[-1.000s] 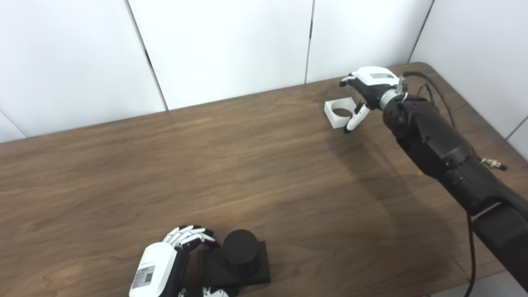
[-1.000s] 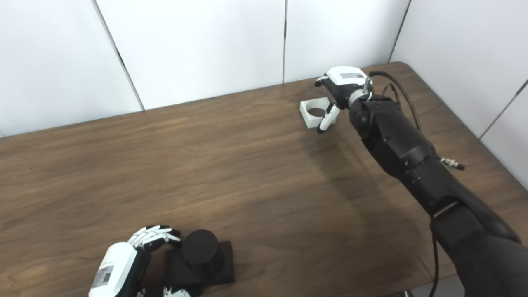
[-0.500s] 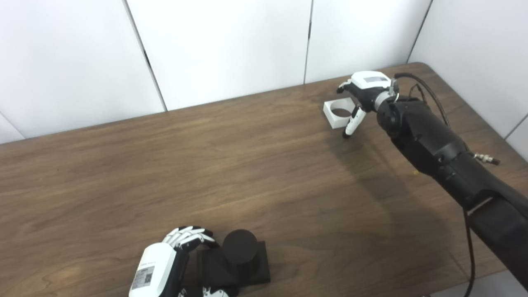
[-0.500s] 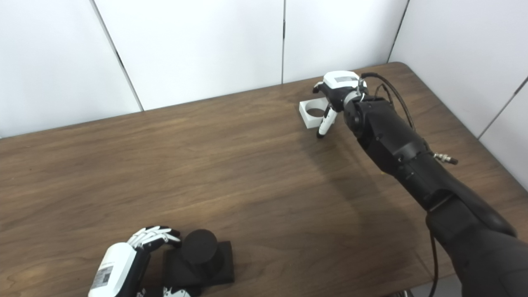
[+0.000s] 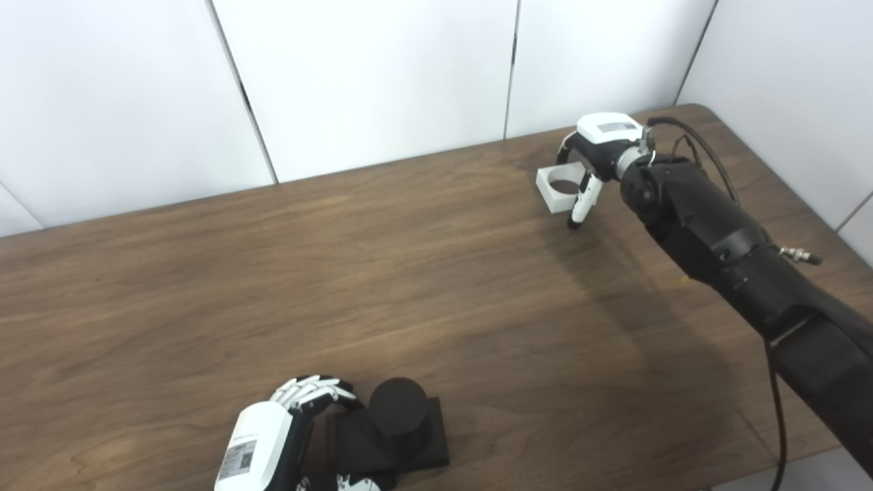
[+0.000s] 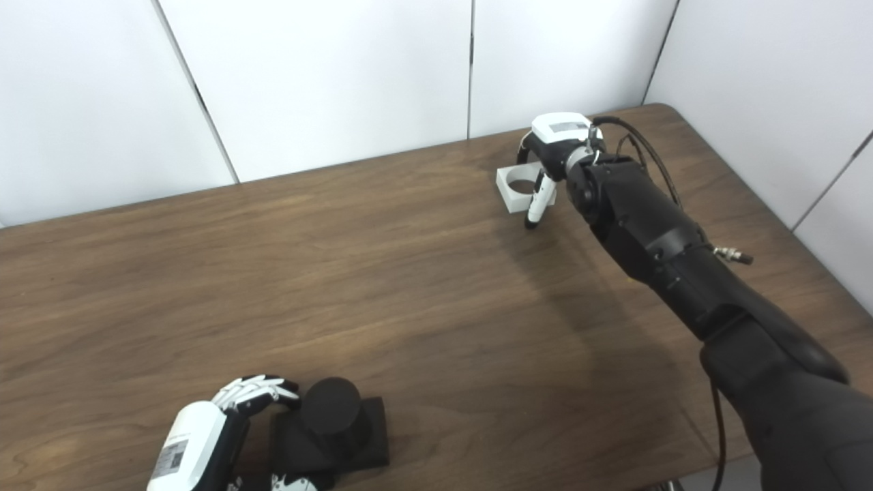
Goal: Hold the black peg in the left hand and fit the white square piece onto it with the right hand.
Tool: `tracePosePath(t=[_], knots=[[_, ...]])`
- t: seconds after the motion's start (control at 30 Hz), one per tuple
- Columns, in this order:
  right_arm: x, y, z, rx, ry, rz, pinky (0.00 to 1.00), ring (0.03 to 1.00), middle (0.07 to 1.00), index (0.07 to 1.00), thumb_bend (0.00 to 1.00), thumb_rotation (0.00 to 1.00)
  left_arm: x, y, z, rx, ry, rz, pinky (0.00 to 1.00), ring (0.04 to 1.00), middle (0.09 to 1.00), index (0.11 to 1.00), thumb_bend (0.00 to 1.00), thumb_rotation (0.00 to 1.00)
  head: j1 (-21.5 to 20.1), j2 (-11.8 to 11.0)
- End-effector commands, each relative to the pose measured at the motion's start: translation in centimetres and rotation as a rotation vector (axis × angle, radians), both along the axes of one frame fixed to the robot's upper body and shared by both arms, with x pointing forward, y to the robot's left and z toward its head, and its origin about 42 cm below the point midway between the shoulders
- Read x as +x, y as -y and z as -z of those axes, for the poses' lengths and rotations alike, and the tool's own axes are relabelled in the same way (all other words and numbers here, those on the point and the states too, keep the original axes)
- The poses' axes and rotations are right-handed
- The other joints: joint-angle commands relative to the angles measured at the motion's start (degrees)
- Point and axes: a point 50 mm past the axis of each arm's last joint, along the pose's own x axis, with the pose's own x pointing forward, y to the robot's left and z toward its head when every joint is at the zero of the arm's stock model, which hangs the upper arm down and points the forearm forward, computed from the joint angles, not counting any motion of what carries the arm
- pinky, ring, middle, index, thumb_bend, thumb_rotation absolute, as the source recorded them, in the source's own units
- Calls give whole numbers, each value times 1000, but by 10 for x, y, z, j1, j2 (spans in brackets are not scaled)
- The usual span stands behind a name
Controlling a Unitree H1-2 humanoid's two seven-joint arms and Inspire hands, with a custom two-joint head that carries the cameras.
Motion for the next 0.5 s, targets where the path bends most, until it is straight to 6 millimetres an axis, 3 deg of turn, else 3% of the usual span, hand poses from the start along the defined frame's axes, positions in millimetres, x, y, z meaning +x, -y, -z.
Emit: tracePosePath(t=[0.0,0.47], knots=[[4,9,-15,-48,35,1,831,942,886,699,818,189,-5,0,0,9,-23,1,852,820,747,485,519,44,-1,1],[3,11,-12,-65,5,-27,787,917,864,662,751,202,-6,3,-2,3,-22,-3,854,820,747,485,519,44,4,2]])
